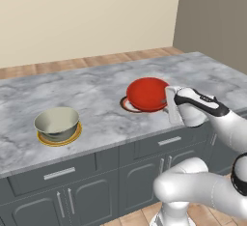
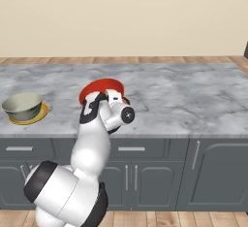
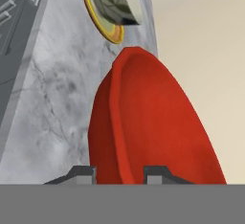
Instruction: Move the bowls from the cabinet to the plates on the dining table.
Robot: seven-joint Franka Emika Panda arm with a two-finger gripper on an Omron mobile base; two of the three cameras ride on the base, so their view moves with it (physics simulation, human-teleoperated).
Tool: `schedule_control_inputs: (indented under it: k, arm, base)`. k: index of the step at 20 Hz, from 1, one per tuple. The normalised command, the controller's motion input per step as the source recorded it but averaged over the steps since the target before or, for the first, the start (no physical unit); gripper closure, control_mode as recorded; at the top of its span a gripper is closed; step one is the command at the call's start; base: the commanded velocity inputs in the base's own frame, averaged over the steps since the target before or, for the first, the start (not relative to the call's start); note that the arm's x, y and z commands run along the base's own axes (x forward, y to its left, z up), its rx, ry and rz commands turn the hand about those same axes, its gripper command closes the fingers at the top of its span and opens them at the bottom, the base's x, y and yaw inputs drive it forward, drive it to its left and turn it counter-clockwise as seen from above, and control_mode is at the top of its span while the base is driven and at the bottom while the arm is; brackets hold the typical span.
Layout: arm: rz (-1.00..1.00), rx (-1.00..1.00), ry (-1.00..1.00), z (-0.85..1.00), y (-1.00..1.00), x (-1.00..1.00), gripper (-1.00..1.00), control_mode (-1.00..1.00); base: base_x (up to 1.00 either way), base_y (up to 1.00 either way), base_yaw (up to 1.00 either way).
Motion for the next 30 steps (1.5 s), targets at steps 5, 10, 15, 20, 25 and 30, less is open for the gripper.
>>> schedule_control_inputs:
  k: [5,10,15,20,25,30]
  arm:
    - [0.0,0.01,0.0,-0.04,-0.04,0.18,1.0,-1.0]
    - [0.0,0.0,0.0,-0.14,-0.01,0.15,1.0,-1.0]
    - [0.0,0.0,0.0,-0.15,0.0,0.16,1.0,-1.0]
    - [0.0,0.0,0.0,-0.07,-0.02,0.21,1.0,-1.0]
    - [0.0,0.01,0.0,-0.05,-0.02,0.21,1.0,-1.0]
    - [0.0,0.0,0.0,-0.09,-0.02,0.19,1.0,-1.0]
  base:
    - [0.0,0.0,0.0]
    - [0.0,0.0,0.0]
    - [0.0,0.0,0.0]
    - [0.0,0.0,0.0]
    - [0.0,0.0,0.0]
    - [0.0,0.0,0.0]
